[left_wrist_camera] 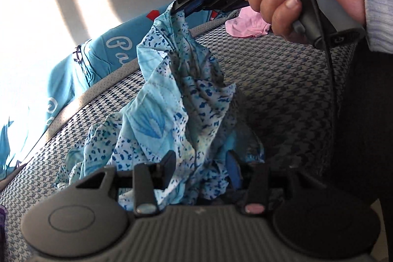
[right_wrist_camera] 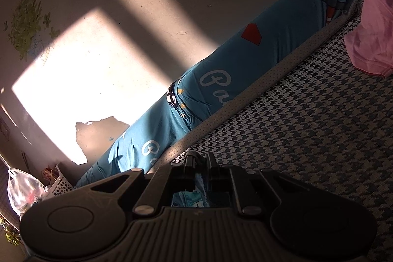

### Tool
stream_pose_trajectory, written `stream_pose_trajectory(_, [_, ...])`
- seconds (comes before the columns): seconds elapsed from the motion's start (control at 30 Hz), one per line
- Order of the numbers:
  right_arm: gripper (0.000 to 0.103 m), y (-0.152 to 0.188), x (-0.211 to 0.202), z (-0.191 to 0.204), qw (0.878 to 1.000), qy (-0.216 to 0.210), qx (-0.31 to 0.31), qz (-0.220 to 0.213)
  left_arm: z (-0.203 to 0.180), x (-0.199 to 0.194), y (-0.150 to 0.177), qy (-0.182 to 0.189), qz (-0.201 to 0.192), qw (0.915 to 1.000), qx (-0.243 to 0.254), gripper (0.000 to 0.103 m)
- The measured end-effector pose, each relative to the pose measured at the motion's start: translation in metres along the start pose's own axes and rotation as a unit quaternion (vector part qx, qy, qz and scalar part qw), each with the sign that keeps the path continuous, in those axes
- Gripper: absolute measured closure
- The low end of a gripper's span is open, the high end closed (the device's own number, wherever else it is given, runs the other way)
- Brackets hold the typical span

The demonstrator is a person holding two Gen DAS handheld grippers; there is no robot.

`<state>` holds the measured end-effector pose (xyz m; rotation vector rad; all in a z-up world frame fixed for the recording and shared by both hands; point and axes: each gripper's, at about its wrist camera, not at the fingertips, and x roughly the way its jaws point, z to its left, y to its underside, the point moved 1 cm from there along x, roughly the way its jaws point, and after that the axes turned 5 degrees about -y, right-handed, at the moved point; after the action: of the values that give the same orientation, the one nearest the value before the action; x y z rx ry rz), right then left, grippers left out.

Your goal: Fold clothes

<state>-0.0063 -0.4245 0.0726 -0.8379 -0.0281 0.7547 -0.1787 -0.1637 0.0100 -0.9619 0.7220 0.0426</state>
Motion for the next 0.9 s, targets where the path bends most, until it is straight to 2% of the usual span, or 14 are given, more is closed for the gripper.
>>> stream_pose_trajectory(0.13, [0.092,0.000,0.000,-0.001,1.000,-0.002,0.001,-0.002,0.004,0.009,0.001,-0.010,0.011,0.9998,-0.015,0.090])
stream_pose_trajectory(0.23, [0.092,0.000,0.000,-0.002,1.000,-0.003,0.000,-0.002,0.015,0.003,0.000,-0.010,-0.005,0.9991,-0.041,0.097])
stream_pose_trajectory(0.33, [0.092,-0.001,0.000,-0.002,1.000,-0.003,0.000,-0.001,0.031,-0.006,-0.004,-0.037,-0.026,0.9974,-0.056,0.098])
stream_pose_trajectory(0.43, [0.091,-0.001,0.001,-0.002,1.000,-0.001,0.000,0.003,0.055,-0.015,-0.009,-0.085,-0.044,0.9917,-0.085,0.098])
stream_pose_trajectory(0.53, [0.077,0.000,0.002,-0.003,1.000,0.003,0.003,0.006,0.090,-0.027,-0.014,-0.148,-0.058,0.9795,-0.123,0.098])
stream_pose_trajectory(0.6, [0.076,0.000,0.002,-0.004,1.000,0.001,0.004,0.010,0.114,-0.035,-0.016,-0.181,-0.064,0.9708,-0.143,0.098])
stream_pose_trajectory(0.67, [0.064,0.001,0.005,-0.002,1.000,-0.011,0.001,0.022,0.139,-0.044,-0.018,-0.213,-0.071,0.9606,-0.163,0.098])
stream_pose_trajectory(0.8, [0.053,0.011,0.013,0.015,0.996,-0.041,-0.047,0.058,0.163,-0.054,-0.024,-0.246,-0.073,0.9529,-0.163,0.098])
stream_pose_trajectory(0.83, [0.049,0.014,0.016,0.018,0.995,-0.049,-0.054,0.073,0.168,-0.055,-0.025,-0.253,-0.071,0.9509,-0.163,0.098])
stream_pose_trajectory(0.9, [0.045,0.021,0.024,0.018,0.990,-0.066,-0.046,0.116,0.178,-0.058,-0.023,-0.268,-0.068,0.9463,-0.168,0.098])
